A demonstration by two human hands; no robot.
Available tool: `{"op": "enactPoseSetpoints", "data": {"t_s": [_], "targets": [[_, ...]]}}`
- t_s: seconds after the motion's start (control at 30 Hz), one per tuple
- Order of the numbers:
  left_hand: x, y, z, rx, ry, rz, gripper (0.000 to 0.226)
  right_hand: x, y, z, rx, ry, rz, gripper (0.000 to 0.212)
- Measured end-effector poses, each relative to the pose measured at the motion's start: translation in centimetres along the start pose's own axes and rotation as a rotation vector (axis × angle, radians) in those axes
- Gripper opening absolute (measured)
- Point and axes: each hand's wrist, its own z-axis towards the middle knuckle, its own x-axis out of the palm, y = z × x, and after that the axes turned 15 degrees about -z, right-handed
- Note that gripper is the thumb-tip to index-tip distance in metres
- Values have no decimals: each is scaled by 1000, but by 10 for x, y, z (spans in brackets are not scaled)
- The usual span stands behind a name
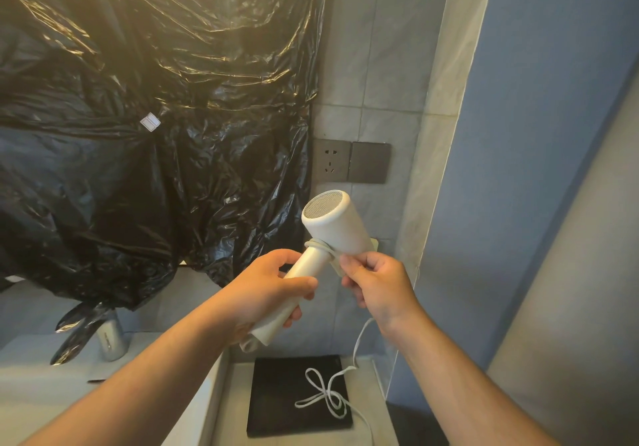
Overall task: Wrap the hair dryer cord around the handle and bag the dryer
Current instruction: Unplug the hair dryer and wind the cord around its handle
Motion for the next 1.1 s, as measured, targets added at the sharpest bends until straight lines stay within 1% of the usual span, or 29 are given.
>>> {"op": "enactPoseSetpoints", "data": {"t_s": [0.07, 0.2, 0.37, 0.47, 0.57, 0.6, 0.67, 0.73, 0.8, 0.87, 0.93, 1.0, 1.07, 1.1], "targets": [[-3, 3, 1, -34, 26, -111, 40, 3, -4, -3, 22, 25, 9, 28], [-10, 11, 1, -105, 103, -329, 41, 6, -9, -7, 32, 88, 24, 22], [-21, 16, 1, -183, 225, -552, 47, 3, -15, -7, 42, 177, -9, 29], [-22, 19, 2, -250, 236, -639, 40, -3, -17, 1, 45, 220, 17, 32], [-23, 22, 4, -306, 266, -771, 46, -7, -17, 9, 87, 309, 45, 26], [-25, 24, 5, -325, 305, -816, 50, -8, -18, 11, 112, 347, 72, 21], [-29, 30, 8, -379, 466, -910, 53, -9, -17, 12, 154, 435, 107, 15], [-35, 35, 13, -440, 692, -966, 41, -10, -17, 13, 179, 520, 84, 15], [-38, 36, 15, -426, 855, -901, 44, -13, -15, 15, 177, 592, -5, 14], [-43, 34, 16, -388, 953, -763, 43, -17, -8, 18, 171, 632, -94, 15], [-50, 31, 16, -415, 956, -625, 37, -22, 0, 23, 195, 674, -115, 21], [-57, 26, 16, -449, 951, -441, 36, -25, 8, 27, 216, 781, -109, 33], [-55, 14, 14, -475, 914, -199, 36, -21, 13, 31, 181, 875, -225, 43], [-52, 6, 13, -489, 892, -64, 36, -19, 14, 33, 141, 904, -325, 40]]}}
